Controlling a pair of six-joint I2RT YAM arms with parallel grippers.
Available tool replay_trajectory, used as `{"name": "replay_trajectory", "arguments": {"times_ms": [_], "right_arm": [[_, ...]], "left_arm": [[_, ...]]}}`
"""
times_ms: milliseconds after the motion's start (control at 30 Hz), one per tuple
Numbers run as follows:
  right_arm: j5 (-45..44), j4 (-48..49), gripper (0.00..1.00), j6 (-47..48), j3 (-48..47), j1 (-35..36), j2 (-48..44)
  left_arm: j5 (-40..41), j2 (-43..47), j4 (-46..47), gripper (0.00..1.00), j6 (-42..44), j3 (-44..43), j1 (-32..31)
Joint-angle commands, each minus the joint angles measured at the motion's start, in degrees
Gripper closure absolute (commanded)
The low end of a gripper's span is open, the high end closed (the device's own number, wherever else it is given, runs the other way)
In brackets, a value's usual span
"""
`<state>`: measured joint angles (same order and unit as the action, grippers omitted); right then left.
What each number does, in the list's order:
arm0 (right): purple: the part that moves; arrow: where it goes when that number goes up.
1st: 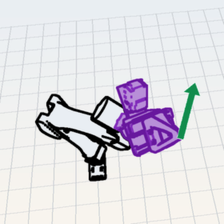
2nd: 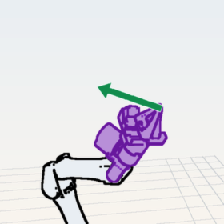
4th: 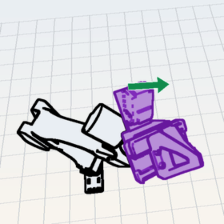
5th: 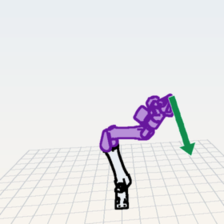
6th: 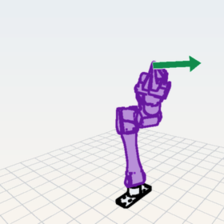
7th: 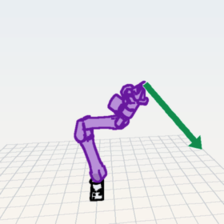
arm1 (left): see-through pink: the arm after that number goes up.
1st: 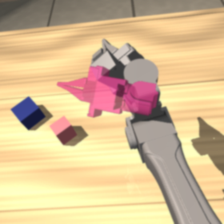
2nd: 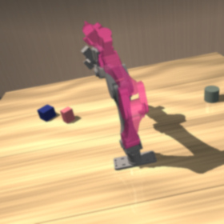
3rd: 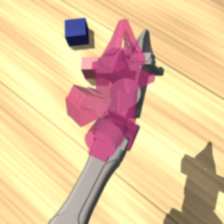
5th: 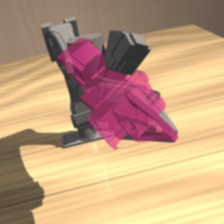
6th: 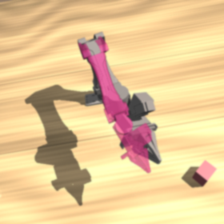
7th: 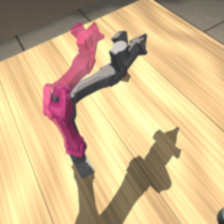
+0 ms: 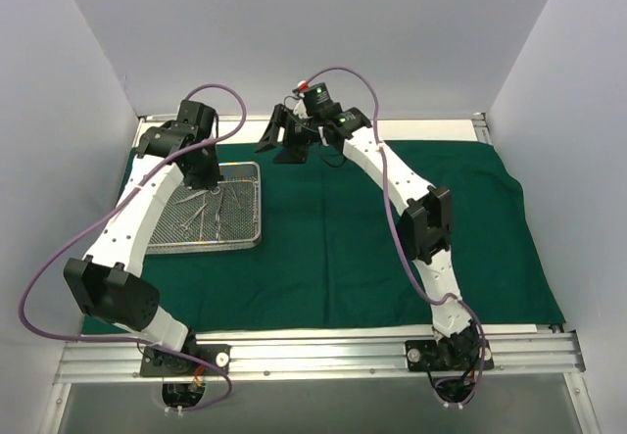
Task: Open and lay out the surgical kit
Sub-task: Place the medical item in the surgical kit.
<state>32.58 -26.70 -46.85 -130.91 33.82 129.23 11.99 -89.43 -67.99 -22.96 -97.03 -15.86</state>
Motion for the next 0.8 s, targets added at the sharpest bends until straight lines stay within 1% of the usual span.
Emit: {"name": "replay_trajectory", "arguments": {"times_ms": [0,167,267,300,333,367,400,467,500,533,567,600,667,733,767], "right_arm": [[2.31,2.70,0.39,-5.88,-1.63,2.21,1.81],[6.18,4.46,0.40,-8.25,-0.84,4.23,3.05],[5.04,3.50,0.40,-7.03,0.30,3.80,2.26],[4.87,2.97,0.40,-6.24,0.39,3.62,2.08],[3.91,1.14,0.40,-4.06,0.83,3.18,1.30],[3.37,0.17,0.40,-2.82,1.44,2.22,0.68],[2.76,-0.80,0.40,-1.59,2.49,1.52,-0.20],[1.01,-3.00,0.39,1.48,7.84,-0.50,-4.06],[0.13,-3.27,0.39,2.37,10.30,-3.12,-7.64],[-0.84,-3.36,0.39,3.07,15.37,-4.63,-9.59],[-2.15,-3.19,0.39,3.95,17.86,-6.30,-11.26],[-2.25,-2.92,0.39,4.31,19.89,-9.53,-14.24],[-2.26,-3.01,0.39,5.53,23.75,-12.36,-16.19],[-2.52,-4.58,0.39,6.77,24.65,-15.00,-18.04],[-2.78,-5.29,0.39,7.38,24.74,-15.71,-18.31]], "left_arm": [[-0.12,1.10,4.00,0.98,-0.42,0.44,-0.67],[-0.56,1.27,4.09,0.98,0.28,0.44,-0.93],[0.66,0.31,1.73,0.98,1.69,0.62,-0.67],[0.75,-0.48,0.59,0.86,1.78,1.92,-0.41],[0.15,-0.40,0.84,0.79,1.87,3.33,-0.05],[-1.43,-0.31,1.45,0.77,2.22,4.73,0.65],[-4.75,-0.05,2.76,0.66,2.65,7.01,1.26],[-6.79,-0.13,3.03,0.55,2.48,8.35,3.37],[-8.20,-0.22,3.38,0.47,2.83,8.70,3.99],[-8.73,-0.66,3.39,0.43,3.36,8.53,4.51],[-9.26,-2.49,2.60,0.40,3.62,8.18,4.87],[-10.05,-3.64,2.16,0.38,4.23,7.65,5.31],[-14.35,-7.84,1.81,0.35,5.38,6.25,6.28],[-15.50,-10.58,1.54,0.32,7.13,3.97,6.45],[-17.42,-13.90,0.50,0.32,7.66,2.83,6.89]]}}
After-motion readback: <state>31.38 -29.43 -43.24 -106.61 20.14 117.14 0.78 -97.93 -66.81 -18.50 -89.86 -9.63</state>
